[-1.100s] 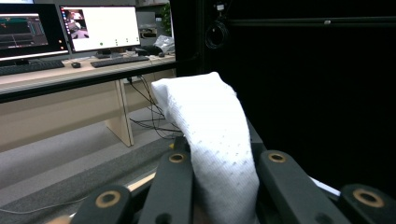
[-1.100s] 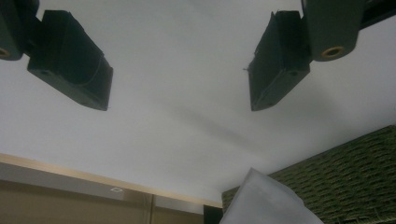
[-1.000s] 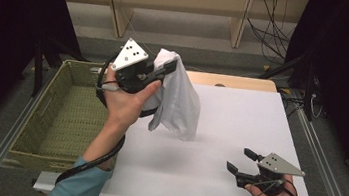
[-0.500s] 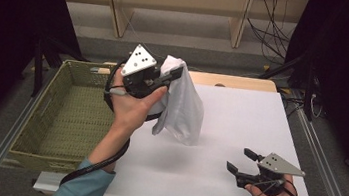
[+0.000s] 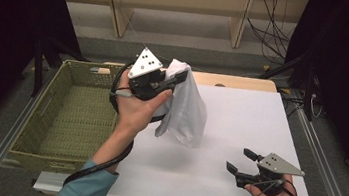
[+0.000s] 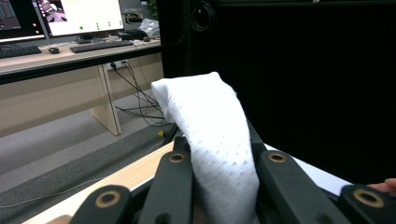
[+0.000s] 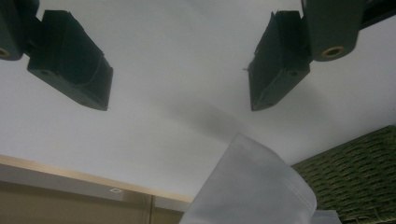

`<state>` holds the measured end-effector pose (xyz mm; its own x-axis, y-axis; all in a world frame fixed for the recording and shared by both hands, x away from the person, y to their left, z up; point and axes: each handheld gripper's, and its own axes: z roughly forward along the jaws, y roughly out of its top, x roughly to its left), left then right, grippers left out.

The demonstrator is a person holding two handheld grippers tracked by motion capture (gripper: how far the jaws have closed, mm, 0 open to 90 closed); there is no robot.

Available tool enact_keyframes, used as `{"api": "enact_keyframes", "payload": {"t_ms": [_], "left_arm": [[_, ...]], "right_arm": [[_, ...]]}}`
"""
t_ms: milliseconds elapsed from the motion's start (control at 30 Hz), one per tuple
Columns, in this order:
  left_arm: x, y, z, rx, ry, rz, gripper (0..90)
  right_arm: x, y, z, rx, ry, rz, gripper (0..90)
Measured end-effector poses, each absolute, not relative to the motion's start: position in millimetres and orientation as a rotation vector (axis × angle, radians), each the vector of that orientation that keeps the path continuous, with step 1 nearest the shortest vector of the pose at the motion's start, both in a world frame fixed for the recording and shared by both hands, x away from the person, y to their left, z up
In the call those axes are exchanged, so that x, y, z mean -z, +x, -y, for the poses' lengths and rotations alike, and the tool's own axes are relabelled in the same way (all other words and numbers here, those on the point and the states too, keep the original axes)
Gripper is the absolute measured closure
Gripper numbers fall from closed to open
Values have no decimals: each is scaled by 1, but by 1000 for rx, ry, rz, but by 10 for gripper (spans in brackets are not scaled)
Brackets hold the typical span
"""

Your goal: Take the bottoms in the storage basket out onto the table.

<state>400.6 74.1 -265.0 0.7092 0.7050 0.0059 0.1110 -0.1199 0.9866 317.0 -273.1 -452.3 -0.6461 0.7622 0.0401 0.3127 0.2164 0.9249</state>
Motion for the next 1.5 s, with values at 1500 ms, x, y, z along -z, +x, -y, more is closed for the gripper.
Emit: {"api": "enact_keyframes", "payload": {"t_ms": [1500], "left_arm": [[293,403,-46,-503,1711,-641,799]], "right_arm": [[451,316,274,-1417,991,-2074,230]]}}
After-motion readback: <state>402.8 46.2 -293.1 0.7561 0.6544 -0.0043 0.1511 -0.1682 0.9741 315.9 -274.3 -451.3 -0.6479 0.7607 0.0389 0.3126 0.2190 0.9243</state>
